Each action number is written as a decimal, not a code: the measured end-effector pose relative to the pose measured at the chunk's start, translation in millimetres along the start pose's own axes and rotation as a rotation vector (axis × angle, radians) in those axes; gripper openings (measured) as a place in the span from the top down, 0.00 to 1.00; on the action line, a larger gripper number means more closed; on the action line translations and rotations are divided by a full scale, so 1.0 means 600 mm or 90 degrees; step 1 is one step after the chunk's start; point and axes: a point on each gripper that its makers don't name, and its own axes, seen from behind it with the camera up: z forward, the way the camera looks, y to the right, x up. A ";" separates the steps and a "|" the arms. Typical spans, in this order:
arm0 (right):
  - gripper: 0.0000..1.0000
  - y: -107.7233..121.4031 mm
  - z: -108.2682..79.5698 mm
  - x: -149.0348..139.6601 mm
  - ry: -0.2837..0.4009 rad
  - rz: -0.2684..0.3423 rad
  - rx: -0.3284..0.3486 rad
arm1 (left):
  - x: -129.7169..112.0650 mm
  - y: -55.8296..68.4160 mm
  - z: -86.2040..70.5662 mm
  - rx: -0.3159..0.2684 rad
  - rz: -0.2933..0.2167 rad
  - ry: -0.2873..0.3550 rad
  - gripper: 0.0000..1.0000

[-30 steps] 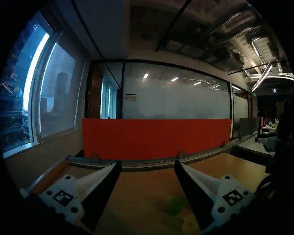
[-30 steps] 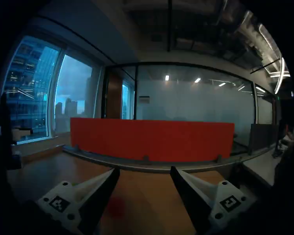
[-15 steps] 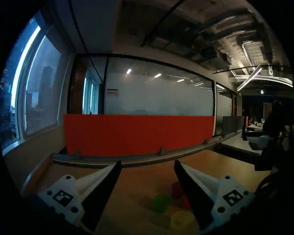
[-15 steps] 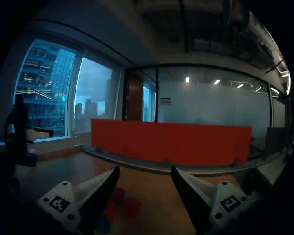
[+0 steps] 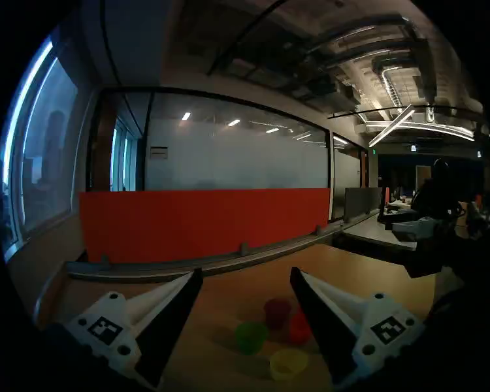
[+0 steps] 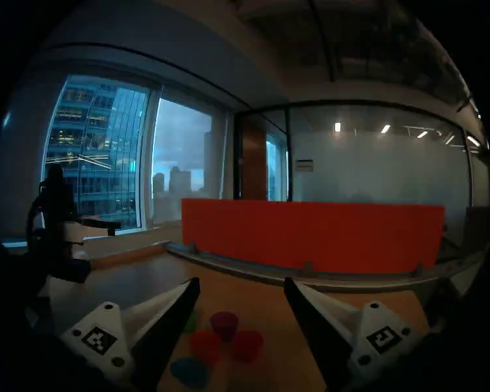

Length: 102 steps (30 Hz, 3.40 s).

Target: Pour water

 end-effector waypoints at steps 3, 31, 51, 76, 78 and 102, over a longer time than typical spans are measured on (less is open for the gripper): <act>0.00 -0.011 0.001 -0.006 -0.010 -0.005 0.017 | -0.006 0.002 0.003 -0.010 0.003 -0.007 0.00; 0.00 -0.083 -0.003 -0.139 -0.156 -0.051 0.136 | -0.101 -0.008 0.059 -0.064 0.029 -0.088 0.00; 0.00 -0.105 0.010 -0.255 -0.238 -0.049 0.164 | -0.238 -0.029 0.106 -0.100 0.028 -0.218 0.00; 0.00 -0.136 0.007 -0.371 -0.304 -0.073 0.194 | -0.347 -0.010 0.142 -0.141 0.037 -0.322 0.00; 0.00 -0.138 0.007 -0.377 -0.308 -0.074 0.197 | -0.355 -0.009 0.145 -0.145 0.038 -0.332 0.00; 0.00 -0.149 0.029 -0.436 -0.340 -0.096 0.208 | -0.442 0.000 0.209 -0.168 0.038 -0.418 0.00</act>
